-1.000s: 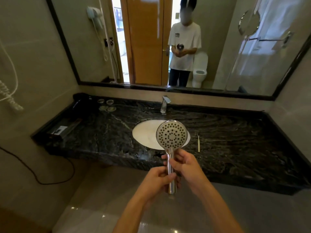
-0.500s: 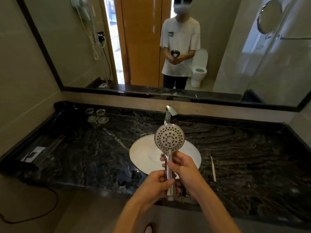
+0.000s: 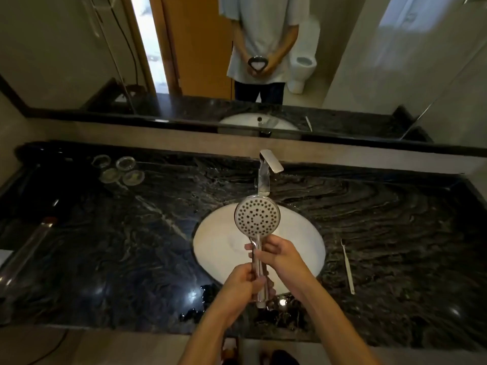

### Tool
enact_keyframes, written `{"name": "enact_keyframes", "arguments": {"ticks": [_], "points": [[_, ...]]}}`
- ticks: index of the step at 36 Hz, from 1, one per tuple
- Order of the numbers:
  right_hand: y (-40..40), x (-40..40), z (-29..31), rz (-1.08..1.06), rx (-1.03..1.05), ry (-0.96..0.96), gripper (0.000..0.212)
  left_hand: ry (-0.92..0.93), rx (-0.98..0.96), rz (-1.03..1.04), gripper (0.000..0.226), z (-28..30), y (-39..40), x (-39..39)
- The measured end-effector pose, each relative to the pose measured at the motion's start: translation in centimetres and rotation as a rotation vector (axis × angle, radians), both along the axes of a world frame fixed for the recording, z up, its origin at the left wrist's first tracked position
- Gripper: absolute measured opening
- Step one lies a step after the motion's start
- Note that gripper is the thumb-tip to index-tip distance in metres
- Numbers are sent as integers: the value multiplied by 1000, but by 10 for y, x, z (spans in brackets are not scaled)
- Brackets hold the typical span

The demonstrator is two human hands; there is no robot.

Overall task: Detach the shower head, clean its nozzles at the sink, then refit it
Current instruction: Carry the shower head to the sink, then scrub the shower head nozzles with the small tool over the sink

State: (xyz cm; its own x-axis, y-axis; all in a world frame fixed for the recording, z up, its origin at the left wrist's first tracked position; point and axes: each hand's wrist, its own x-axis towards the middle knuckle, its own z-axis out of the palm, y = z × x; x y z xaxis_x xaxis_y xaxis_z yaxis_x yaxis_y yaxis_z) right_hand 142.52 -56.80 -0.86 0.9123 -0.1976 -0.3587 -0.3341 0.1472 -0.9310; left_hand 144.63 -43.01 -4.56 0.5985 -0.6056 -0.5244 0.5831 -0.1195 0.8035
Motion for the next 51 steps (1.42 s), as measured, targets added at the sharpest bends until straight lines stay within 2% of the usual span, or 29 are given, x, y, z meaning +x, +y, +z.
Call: {"name": "enact_keyframes", "arguments": {"ticks": [12, 19, 23, 26, 30, 34, 39, 45, 48, 51], "points": [[-38, 16, -68, -80, 109, 178, 36, 169, 92, 54, 9, -63, -21, 11], [-74, 22, -113, -197, 65, 282, 38, 243, 166, 67, 10, -113, -34, 14], [-111, 17, -135, -295, -50, 342, 28, 276, 170, 87, 10, -138, -37, 17], [-147, 6, -151, -383, -265, 410, 16, 280, 176, 90, 10, -152, -38, 20], [-194, -14, -165, -473, -565, 513, 23, 301, 193, 68, 11, -168, -38, 22], [-226, -29, -175, -519, -727, 648, 33, 347, 188, 67, 12, -179, -38, 21], [-241, -30, -186, -403, -826, 824, 45, 374, 196, 73, 10, -184, -35, 22], [-248, -33, -195, -301, -851, 904, 36, 392, 195, 78, 10, -180, -31, 18], [-246, -31, -195, -290, -866, 952, 46, 376, 198, 80, 11, -177, -31, 16], [-238, -24, -189, -192, -877, 950, 52, 370, 191, 94, 12, -172, -32, 14]]}}
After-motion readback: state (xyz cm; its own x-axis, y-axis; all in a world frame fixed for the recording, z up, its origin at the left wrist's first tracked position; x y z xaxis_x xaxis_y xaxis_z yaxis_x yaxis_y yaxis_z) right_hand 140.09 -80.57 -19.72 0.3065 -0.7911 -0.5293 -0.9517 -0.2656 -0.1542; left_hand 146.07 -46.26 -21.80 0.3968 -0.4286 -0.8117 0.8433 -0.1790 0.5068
